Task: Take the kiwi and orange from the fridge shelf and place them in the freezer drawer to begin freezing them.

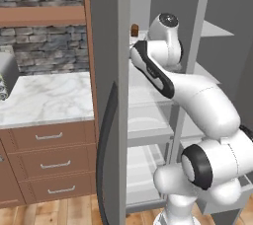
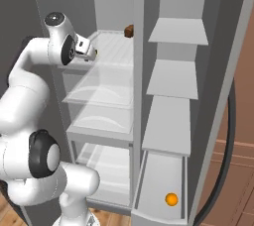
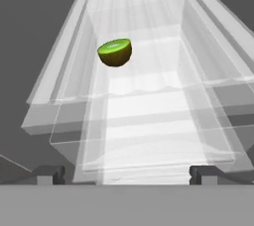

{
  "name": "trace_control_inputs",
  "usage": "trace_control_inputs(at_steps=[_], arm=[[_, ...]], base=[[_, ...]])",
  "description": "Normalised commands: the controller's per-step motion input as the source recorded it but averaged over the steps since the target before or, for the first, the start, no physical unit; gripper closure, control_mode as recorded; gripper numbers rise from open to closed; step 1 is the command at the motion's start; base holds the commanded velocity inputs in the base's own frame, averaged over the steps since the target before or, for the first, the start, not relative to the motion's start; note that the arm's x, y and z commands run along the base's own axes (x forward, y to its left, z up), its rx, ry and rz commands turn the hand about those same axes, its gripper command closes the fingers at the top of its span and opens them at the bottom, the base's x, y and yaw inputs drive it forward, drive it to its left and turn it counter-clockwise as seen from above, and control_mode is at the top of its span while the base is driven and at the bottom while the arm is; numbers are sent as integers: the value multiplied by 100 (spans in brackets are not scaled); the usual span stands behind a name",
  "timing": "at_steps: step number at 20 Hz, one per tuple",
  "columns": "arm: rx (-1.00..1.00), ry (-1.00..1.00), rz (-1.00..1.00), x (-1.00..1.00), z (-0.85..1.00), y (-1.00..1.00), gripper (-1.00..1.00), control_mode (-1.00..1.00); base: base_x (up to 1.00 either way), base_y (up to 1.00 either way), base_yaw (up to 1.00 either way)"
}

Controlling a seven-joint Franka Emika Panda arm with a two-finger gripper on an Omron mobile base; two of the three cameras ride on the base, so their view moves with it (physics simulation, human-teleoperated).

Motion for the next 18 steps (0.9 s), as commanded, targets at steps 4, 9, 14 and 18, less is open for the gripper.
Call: trace_control_inputs(at_steps=[4,9,14,18], arm=[[0,0,0,66,-38,0,-100,-100],[0,0,-1,83,-29,0,-100,-100],[0,0,0,69,-13,0,-100,-100],[0,0,0,58,0,6,-100,-100]], base=[[0,0,0],[0,0,0],[0,0,0],[0,0,0]])
